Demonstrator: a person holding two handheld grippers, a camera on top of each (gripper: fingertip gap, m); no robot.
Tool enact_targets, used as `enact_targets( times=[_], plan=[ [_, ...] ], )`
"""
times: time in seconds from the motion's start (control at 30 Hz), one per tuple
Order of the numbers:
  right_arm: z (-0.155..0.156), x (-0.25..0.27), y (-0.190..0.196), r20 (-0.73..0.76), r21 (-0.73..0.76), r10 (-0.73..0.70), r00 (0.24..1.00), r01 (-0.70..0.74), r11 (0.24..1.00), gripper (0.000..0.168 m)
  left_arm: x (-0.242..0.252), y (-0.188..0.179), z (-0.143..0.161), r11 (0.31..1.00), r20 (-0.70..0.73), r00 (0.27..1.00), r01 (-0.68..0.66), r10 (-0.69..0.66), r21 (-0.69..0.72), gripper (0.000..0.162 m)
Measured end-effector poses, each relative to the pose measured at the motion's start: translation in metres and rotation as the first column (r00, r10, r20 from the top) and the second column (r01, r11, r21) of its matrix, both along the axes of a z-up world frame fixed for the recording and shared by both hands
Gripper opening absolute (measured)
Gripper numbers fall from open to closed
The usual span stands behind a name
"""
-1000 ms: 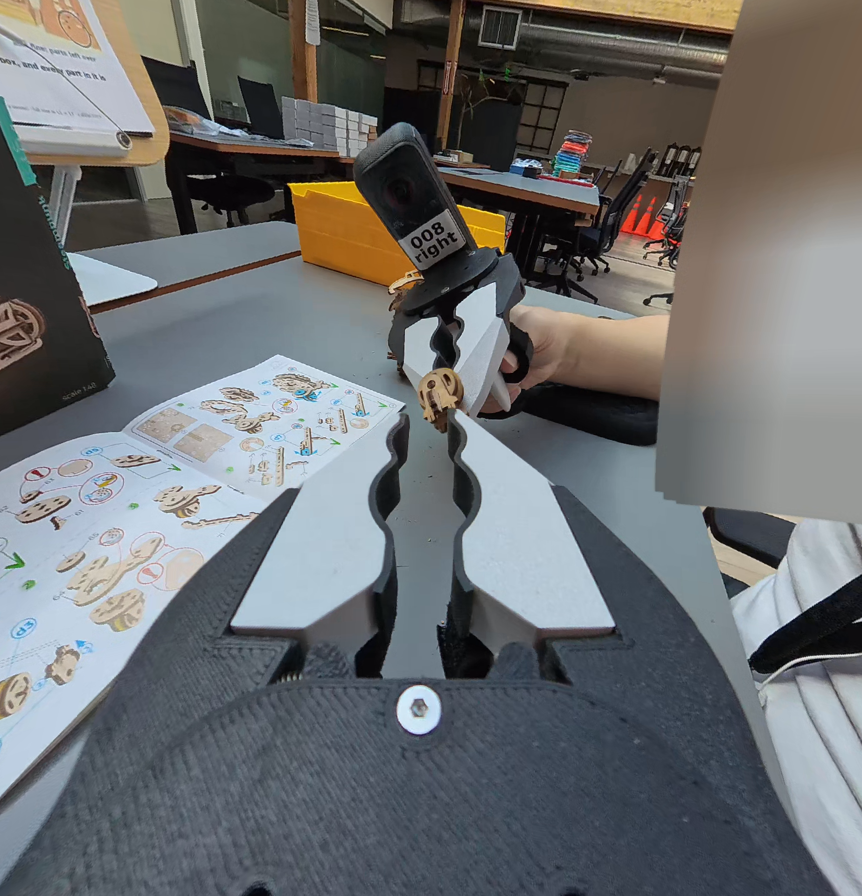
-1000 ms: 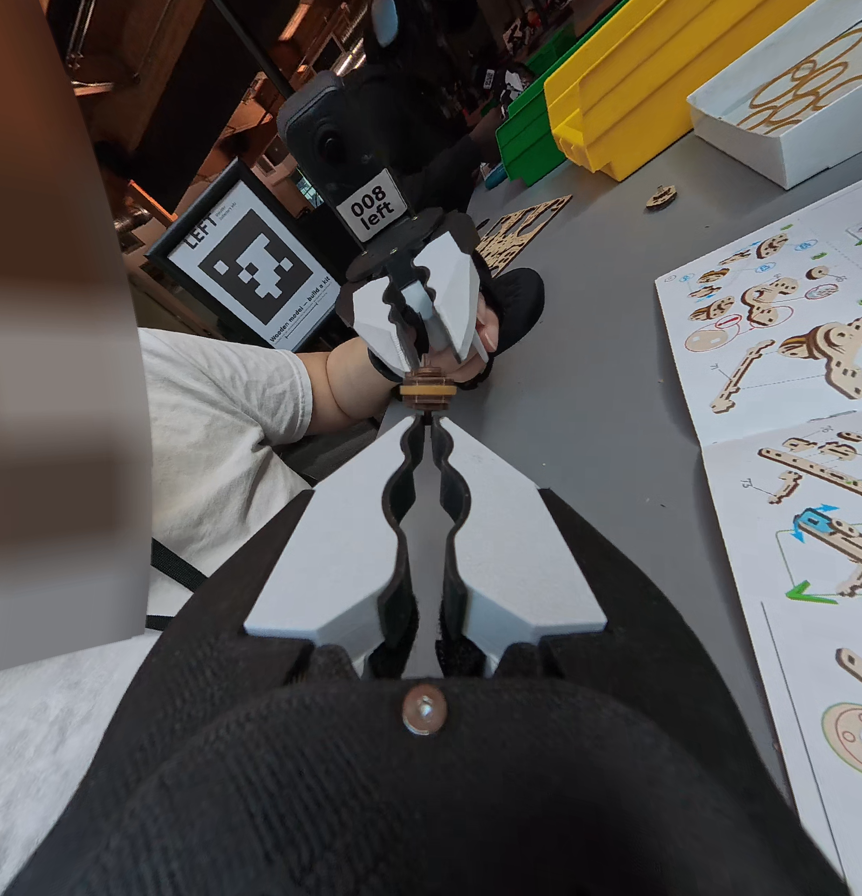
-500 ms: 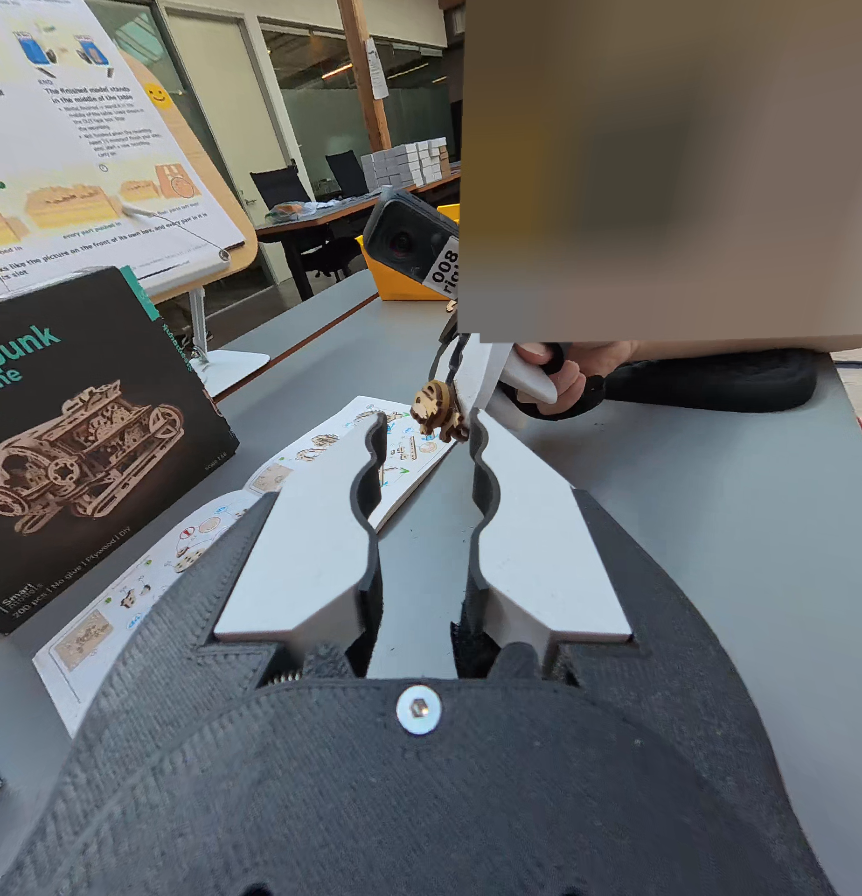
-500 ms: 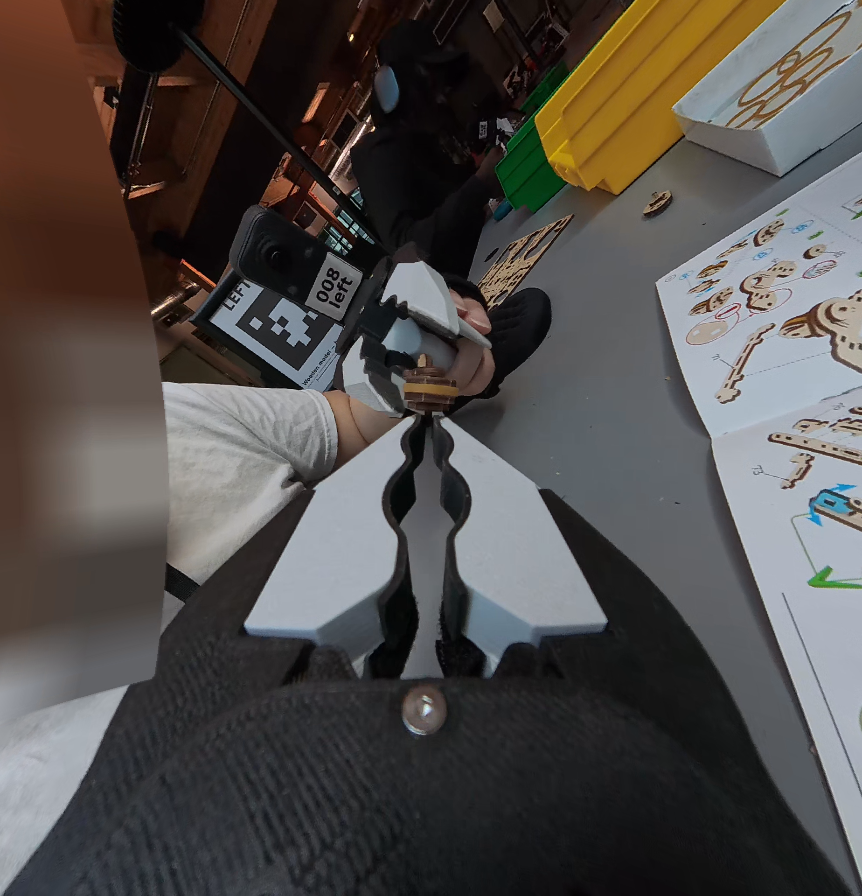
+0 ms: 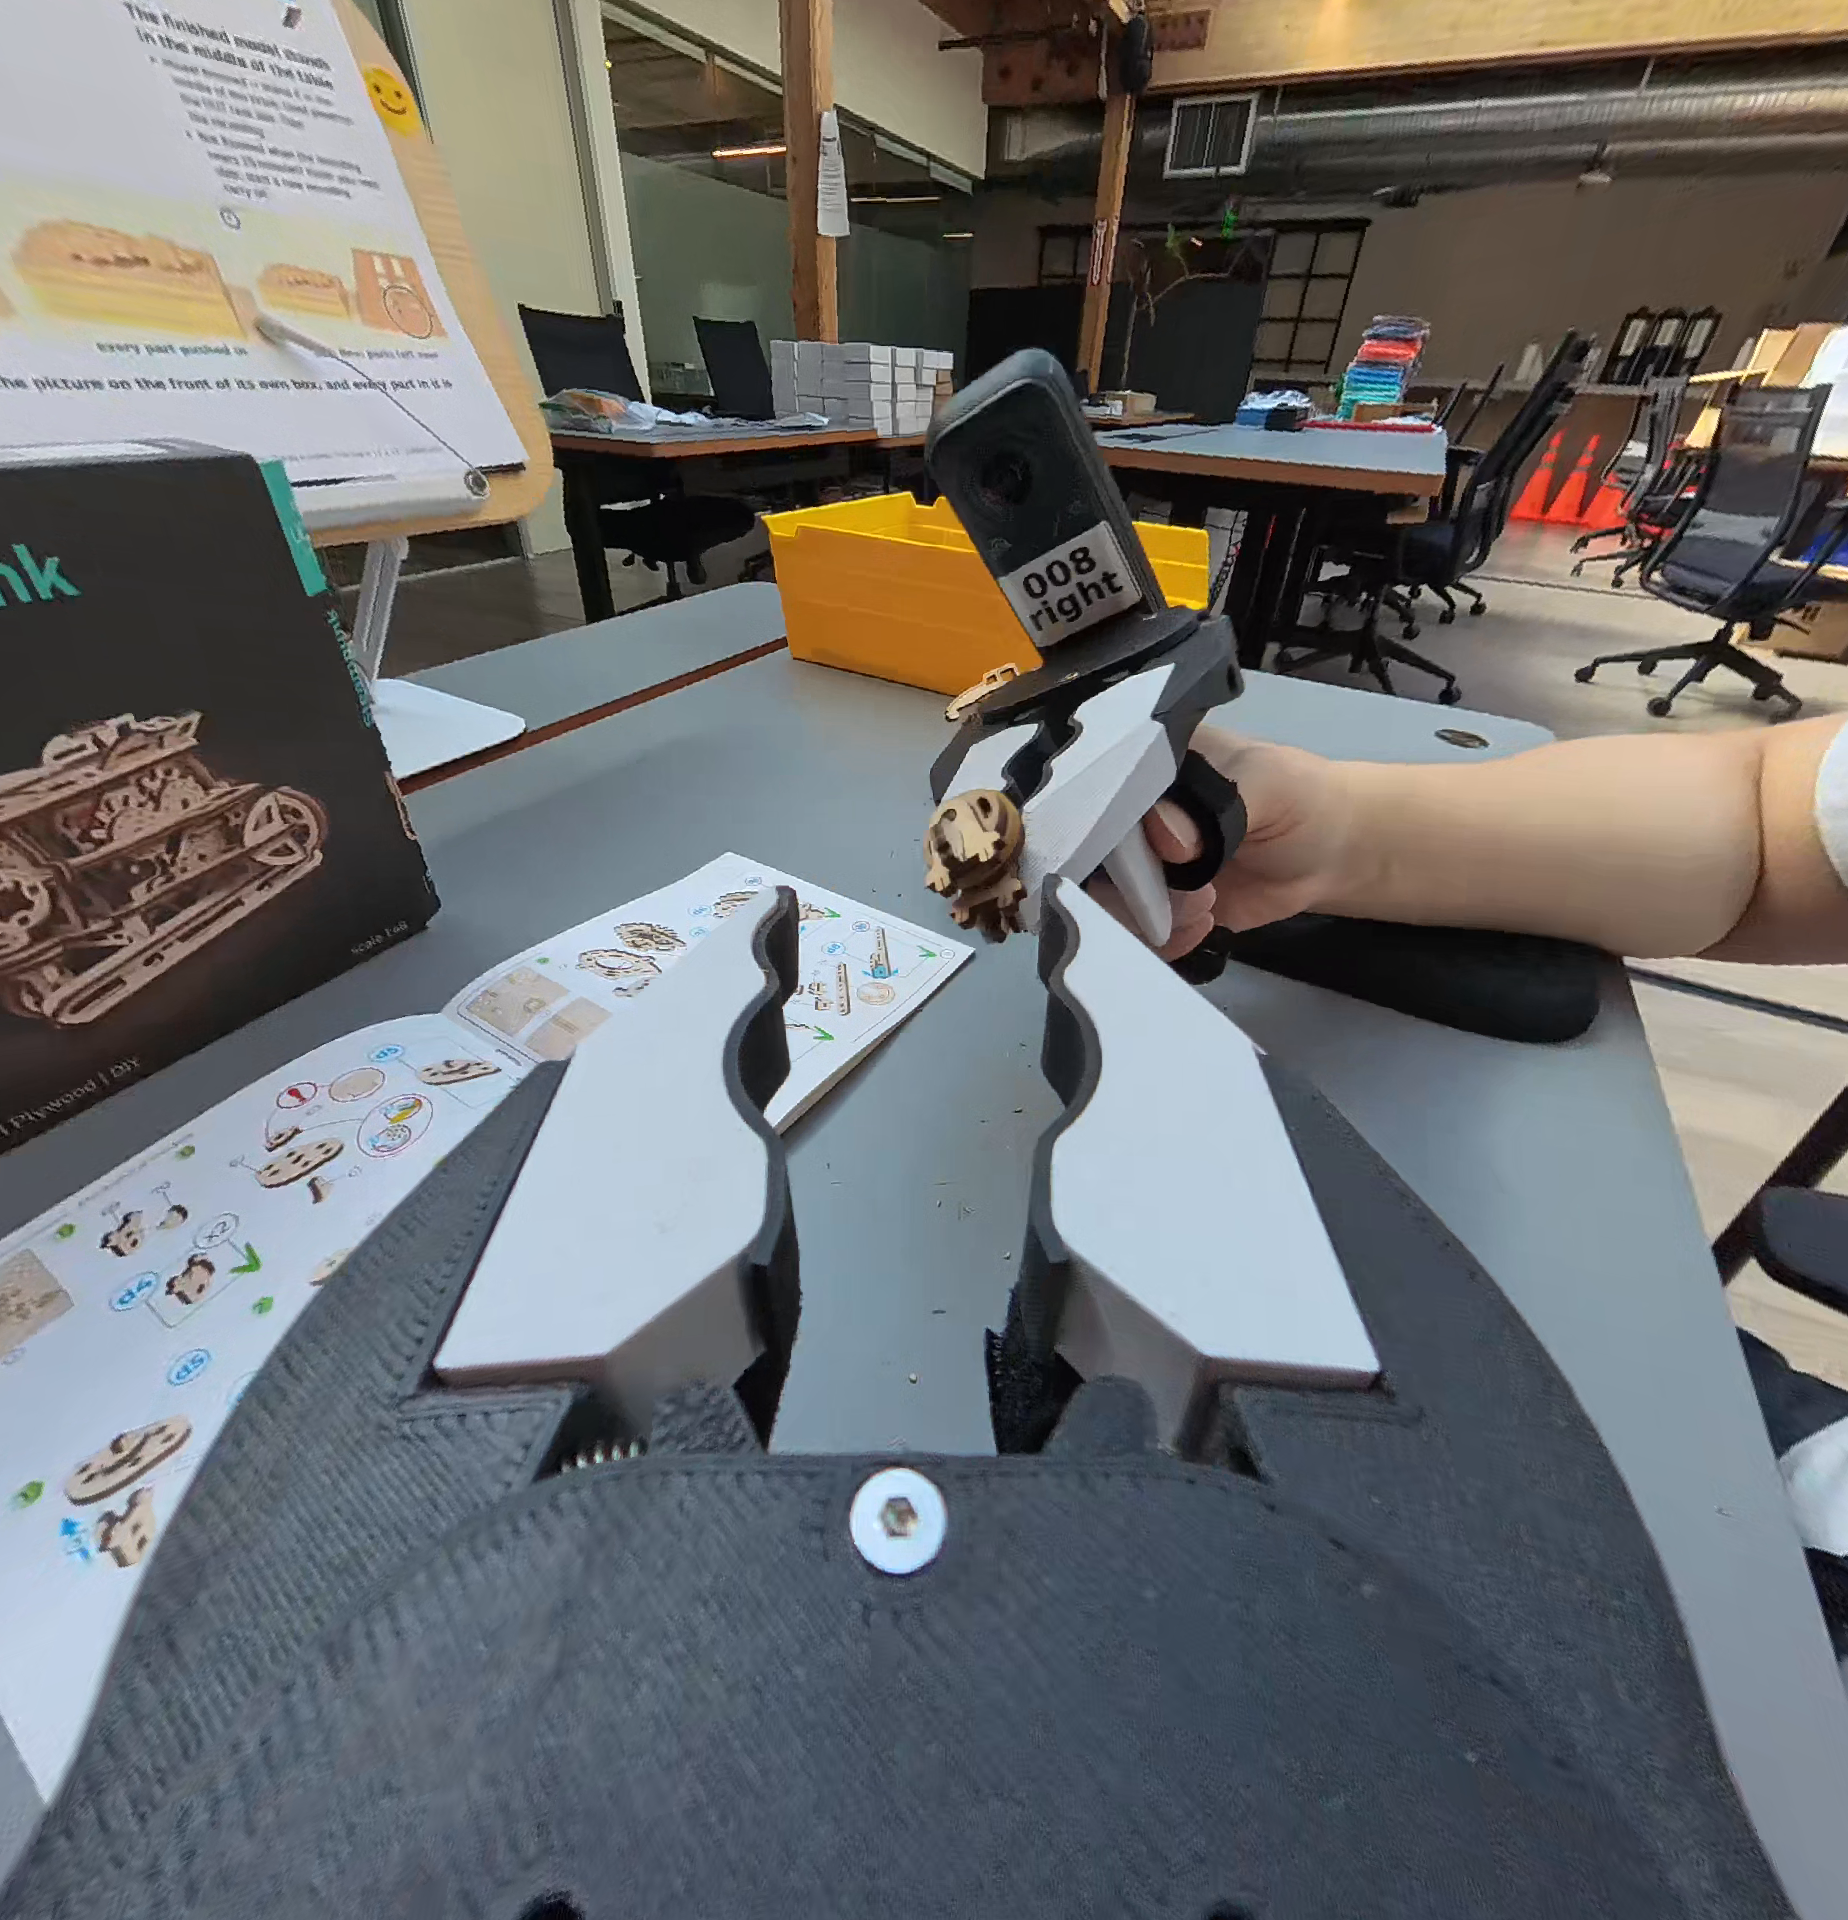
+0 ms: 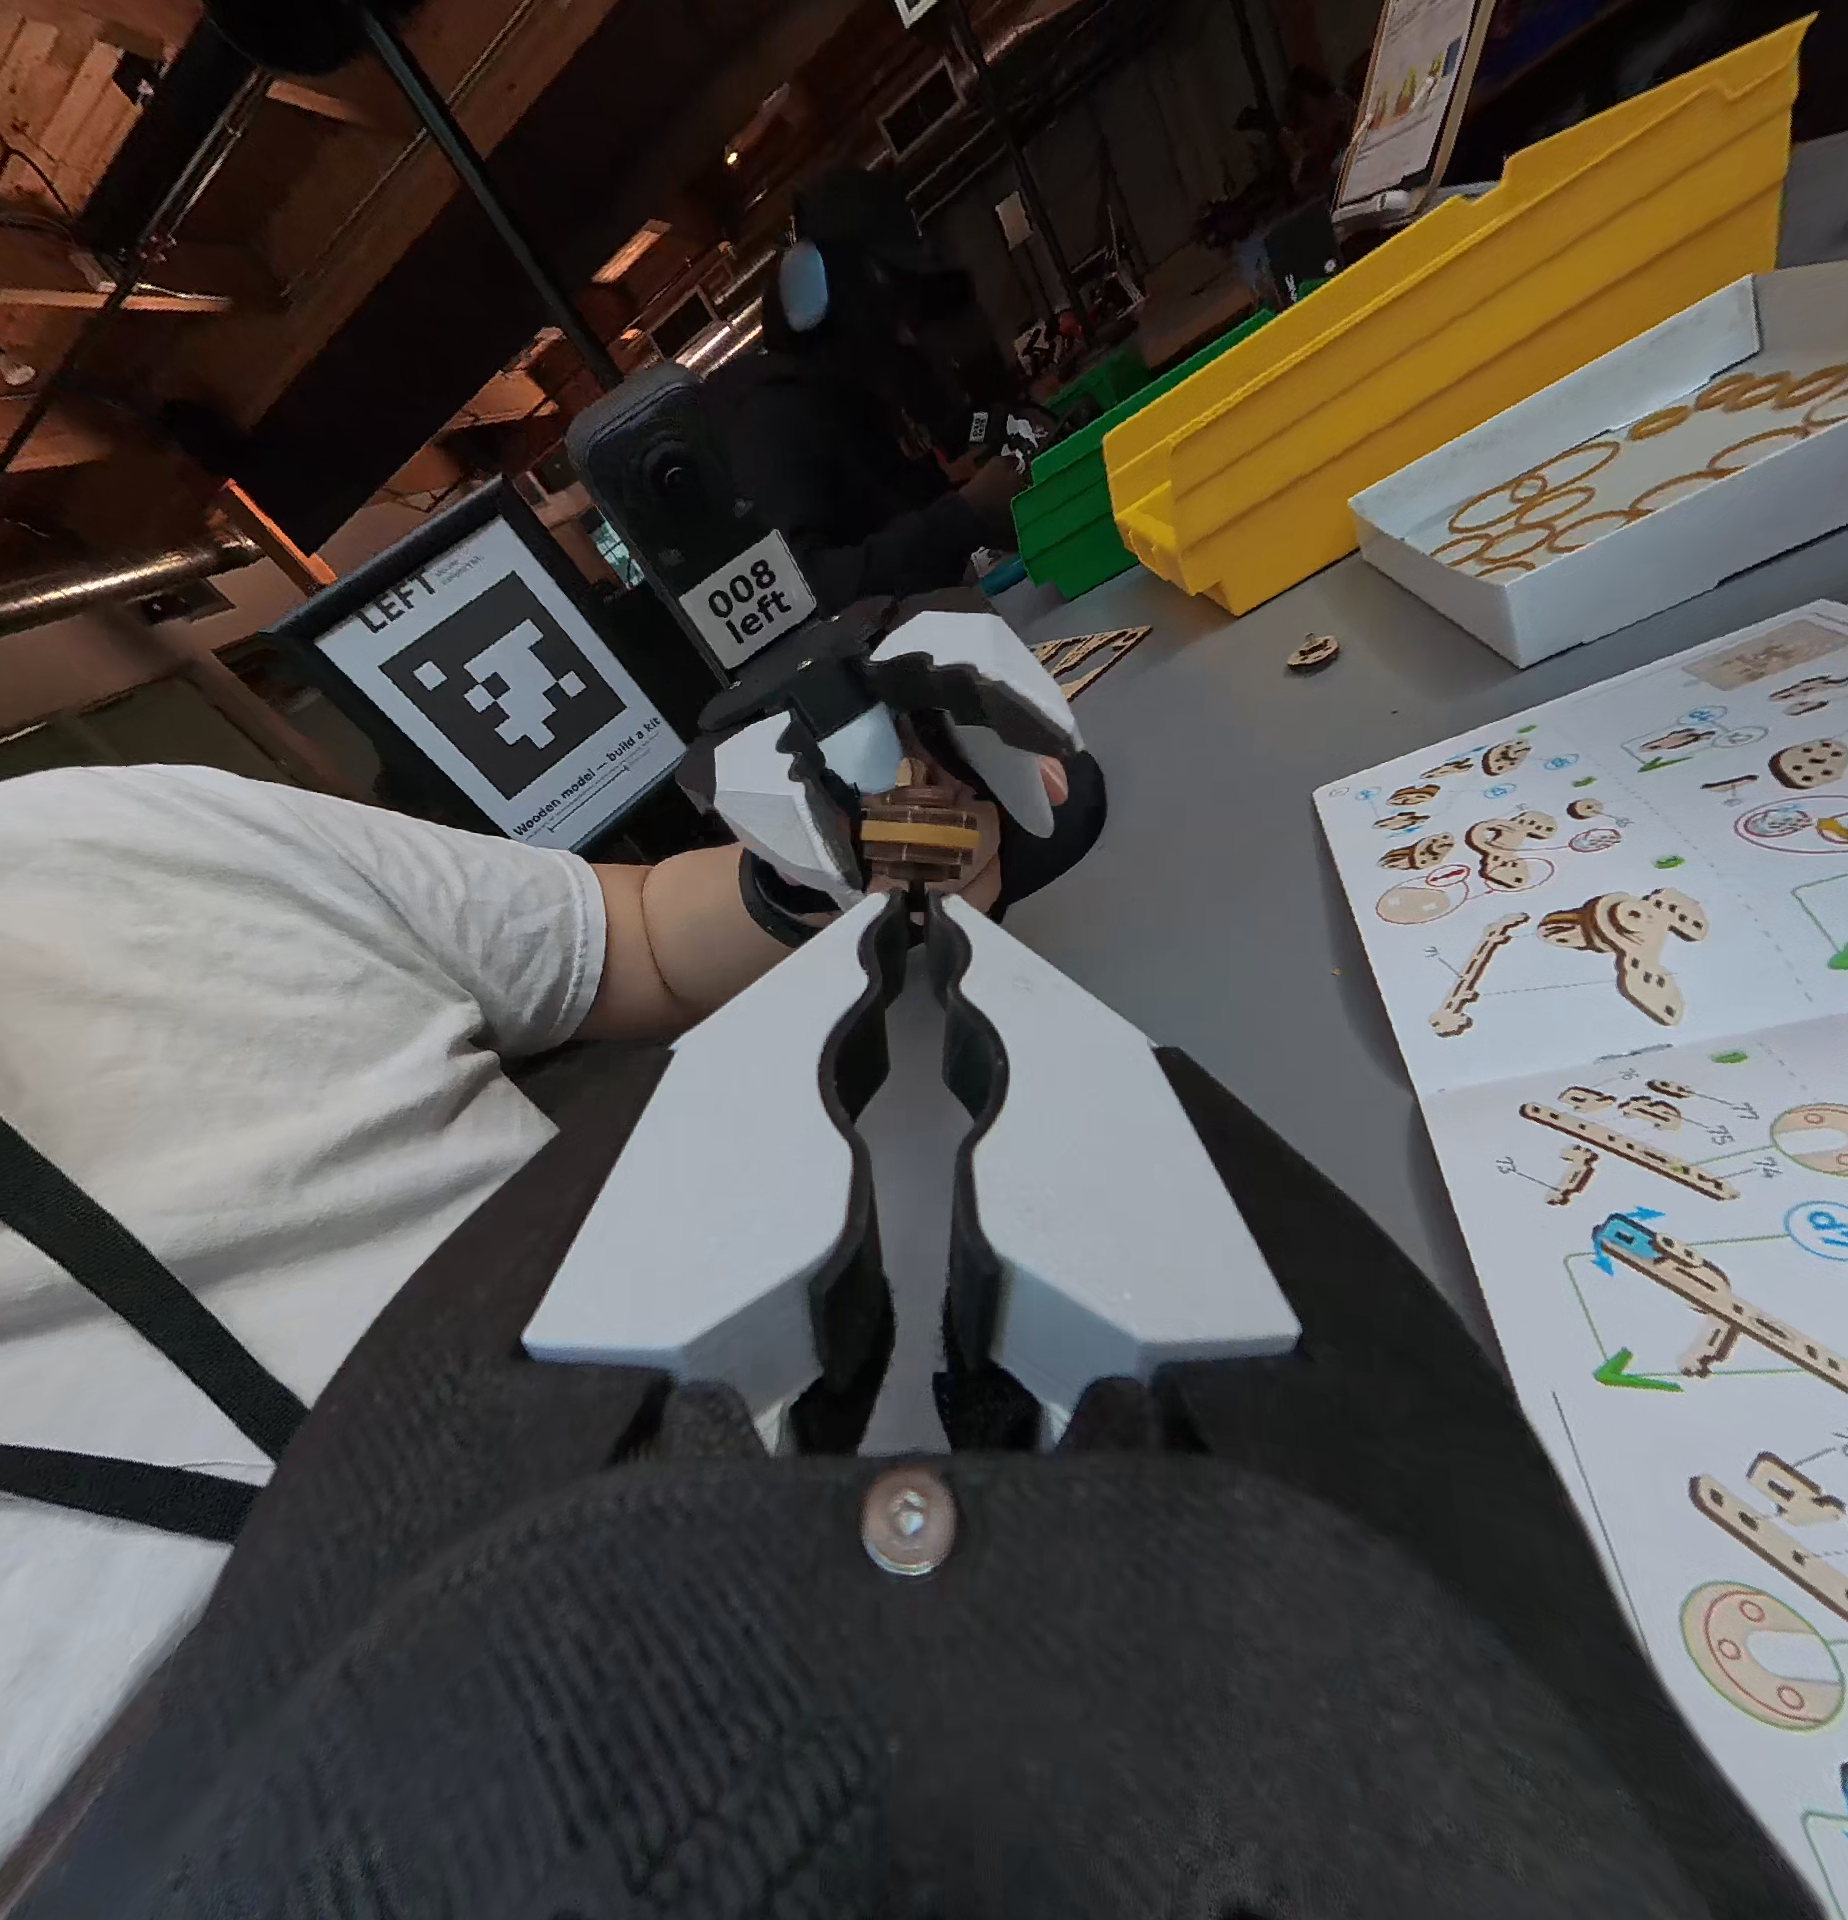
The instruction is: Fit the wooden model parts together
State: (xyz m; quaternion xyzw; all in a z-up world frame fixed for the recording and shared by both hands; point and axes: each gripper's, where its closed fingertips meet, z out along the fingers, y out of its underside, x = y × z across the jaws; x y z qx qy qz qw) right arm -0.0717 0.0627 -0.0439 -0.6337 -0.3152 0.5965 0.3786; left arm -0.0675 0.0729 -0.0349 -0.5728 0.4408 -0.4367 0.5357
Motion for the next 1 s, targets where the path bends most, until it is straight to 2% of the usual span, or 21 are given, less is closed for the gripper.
enact_targets(
  times=[0.17,0.3,0.4,0.5,0.73,1.0],
  plan=[
    [0.01,0.008,0.011,-0.027,0.126,-0.095,0.995,0.098,0.987,0.001,0.004,0.011,0.01,0.996,0.018,0.999,0.033,-0.031,-0.08,0.048],
    [0.019,0.015,0.016,-0.062,0.224,-0.152,0.986,0.162,0.961,0.001,0.014,0.011,0.017,0.984,0.056,0.993,0.109,-0.102,-0.141,0.047],
    [0.019,0.012,0.012,-0.03,0.331,-0.161,0.987,0.162,0.93,0.001,0.017,0.008,0.011,0.978,0.079,0.988,0.143,-0.132,-0.154,0.045],
    [0.02,0.006,0.006,-0.011,0.392,-0.147,0.989,0.139,0.909,0.001,0.016,-0.001,0.018,0.974,0.14,0.977,0.179,-0.16,-0.137,0.037],
    [0.022,0.003,0.0,-0.016,0.413,-0.114,0.993,0.111,0.904,0.001,0.014,-0.014,0.024,0.968,0.155,0.964,0.23,-0.214,-0.098,0.016],
    [0.025,0.002,-0.005,-0.024,0.44,-0.081,0.996,0.083,0.894,0.001,0.012,-0.019,0.027,0.968,0.173,0.957,0.245,-0.231,-0.061,0.016]
  ],
)
